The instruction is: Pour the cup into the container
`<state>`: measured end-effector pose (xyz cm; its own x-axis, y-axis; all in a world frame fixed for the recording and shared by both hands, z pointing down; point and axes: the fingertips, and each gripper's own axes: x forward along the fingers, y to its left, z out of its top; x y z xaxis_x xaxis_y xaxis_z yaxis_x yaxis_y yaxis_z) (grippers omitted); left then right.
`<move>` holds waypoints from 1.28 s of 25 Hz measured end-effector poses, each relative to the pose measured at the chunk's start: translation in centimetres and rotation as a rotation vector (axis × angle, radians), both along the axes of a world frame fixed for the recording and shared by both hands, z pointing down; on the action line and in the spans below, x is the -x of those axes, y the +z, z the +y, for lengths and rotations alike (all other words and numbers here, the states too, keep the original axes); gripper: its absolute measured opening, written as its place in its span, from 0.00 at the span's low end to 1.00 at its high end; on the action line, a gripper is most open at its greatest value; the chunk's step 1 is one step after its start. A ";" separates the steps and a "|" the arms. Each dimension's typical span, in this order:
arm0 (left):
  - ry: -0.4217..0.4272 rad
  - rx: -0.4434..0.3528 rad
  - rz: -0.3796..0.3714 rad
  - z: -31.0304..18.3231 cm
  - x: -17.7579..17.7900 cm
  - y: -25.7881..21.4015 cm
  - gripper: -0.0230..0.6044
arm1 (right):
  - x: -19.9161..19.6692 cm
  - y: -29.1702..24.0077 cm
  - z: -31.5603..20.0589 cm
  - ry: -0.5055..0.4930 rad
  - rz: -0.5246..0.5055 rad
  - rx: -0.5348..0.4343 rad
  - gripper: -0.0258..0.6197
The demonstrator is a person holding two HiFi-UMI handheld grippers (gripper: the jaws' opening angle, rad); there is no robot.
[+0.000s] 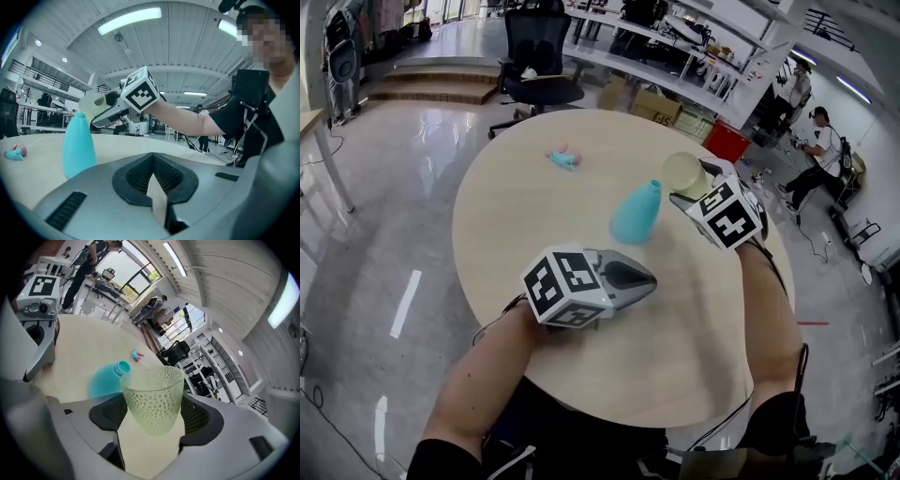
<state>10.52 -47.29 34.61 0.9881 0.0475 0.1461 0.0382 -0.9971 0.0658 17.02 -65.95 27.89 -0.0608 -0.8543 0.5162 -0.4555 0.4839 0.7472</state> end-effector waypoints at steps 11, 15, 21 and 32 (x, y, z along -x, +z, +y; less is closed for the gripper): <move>0.000 0.000 -0.001 -0.1 0.2 -0.1 0.03 | -6.1 0.7 0.1 0.129 -0.448 -0.029 0.60; -0.001 0.001 0.001 -0.1 0.3 0.0 0.03 | -8.4 1.9 0.4 0.180 -0.604 -0.031 0.60; -0.001 0.001 0.000 -0.1 0.3 0.0 0.03 | -12.3 4.8 1.1 0.266 -0.763 -0.021 0.60; -0.001 0.003 0.001 -0.1 0.3 -0.3 0.03 | -15.0 7.9 1.1 0.357 -0.884 0.003 0.60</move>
